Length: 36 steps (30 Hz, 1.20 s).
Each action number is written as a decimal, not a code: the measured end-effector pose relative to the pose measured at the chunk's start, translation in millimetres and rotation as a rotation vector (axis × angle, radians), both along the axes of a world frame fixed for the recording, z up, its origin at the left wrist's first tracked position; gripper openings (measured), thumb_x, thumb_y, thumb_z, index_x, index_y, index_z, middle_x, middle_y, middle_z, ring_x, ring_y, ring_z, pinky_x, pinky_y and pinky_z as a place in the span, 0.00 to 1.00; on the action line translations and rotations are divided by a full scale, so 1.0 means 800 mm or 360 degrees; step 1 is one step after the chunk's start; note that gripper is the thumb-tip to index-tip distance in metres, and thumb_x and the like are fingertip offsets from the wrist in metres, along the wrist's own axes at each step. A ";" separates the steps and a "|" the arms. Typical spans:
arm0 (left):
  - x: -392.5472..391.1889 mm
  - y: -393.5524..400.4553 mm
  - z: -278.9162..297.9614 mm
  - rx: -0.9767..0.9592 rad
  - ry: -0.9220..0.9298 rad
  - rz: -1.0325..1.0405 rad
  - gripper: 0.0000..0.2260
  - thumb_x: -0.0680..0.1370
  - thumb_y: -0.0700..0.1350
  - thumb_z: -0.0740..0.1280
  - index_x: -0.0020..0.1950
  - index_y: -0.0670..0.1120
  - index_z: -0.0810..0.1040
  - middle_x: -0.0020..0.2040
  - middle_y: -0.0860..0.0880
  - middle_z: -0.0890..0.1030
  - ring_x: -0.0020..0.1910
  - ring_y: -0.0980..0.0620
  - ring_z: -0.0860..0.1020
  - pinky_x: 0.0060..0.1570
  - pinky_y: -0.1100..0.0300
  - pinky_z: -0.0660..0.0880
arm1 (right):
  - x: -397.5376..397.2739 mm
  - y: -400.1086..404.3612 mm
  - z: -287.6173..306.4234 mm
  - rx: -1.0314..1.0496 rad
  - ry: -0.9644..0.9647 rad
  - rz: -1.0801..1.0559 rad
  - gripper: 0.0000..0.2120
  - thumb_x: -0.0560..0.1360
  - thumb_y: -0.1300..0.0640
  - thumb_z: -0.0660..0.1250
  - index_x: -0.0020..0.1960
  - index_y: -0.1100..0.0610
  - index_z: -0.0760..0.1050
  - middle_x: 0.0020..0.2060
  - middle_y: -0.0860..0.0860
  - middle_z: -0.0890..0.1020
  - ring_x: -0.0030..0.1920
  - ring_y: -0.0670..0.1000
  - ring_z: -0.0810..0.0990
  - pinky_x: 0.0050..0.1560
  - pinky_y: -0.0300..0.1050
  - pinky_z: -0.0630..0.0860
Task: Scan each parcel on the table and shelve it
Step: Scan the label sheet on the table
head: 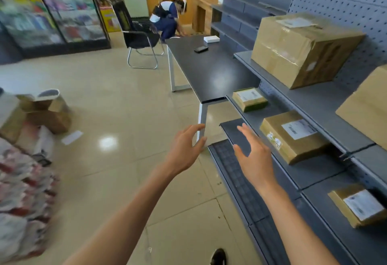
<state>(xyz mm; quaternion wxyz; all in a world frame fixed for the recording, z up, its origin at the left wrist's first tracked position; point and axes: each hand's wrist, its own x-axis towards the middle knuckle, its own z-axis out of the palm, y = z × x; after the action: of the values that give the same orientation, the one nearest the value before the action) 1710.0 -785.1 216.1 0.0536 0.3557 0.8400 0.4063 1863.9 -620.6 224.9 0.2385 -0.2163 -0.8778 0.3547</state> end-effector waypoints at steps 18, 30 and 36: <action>-0.206 0.087 0.023 -0.0083 0.0027 0.0338 0.19 0.83 0.55 0.63 0.74 0.55 0.73 0.70 0.56 0.76 0.69 0.56 0.72 0.67 0.48 0.74 | -0.258 0.124 0.014 0.0043 -0.0069 0.0358 0.26 0.80 0.56 0.69 0.77 0.52 0.68 0.77 0.48 0.68 0.77 0.50 0.65 0.73 0.47 0.65; -0.390 0.086 0.014 0.0010 0.0026 0.0451 0.18 0.83 0.54 0.64 0.73 0.55 0.73 0.69 0.57 0.76 0.68 0.56 0.73 0.67 0.48 0.74 | -0.452 0.129 0.003 0.0081 -0.0088 0.0412 0.25 0.81 0.54 0.68 0.76 0.51 0.68 0.78 0.46 0.65 0.77 0.46 0.61 0.74 0.45 0.61; -0.508 0.073 0.017 0.0057 -0.0041 0.0461 0.19 0.83 0.54 0.64 0.73 0.55 0.73 0.69 0.57 0.76 0.69 0.56 0.73 0.67 0.47 0.74 | -0.562 0.116 0.005 0.0126 -0.0112 0.0397 0.24 0.81 0.55 0.68 0.76 0.53 0.69 0.79 0.48 0.64 0.78 0.47 0.60 0.76 0.46 0.60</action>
<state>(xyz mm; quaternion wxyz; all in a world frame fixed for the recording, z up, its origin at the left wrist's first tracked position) 1303.4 -726.8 229.9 -0.0012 0.2265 0.8744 0.4291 1414.2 -527.5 228.6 0.1699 -0.1081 -0.9190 0.3390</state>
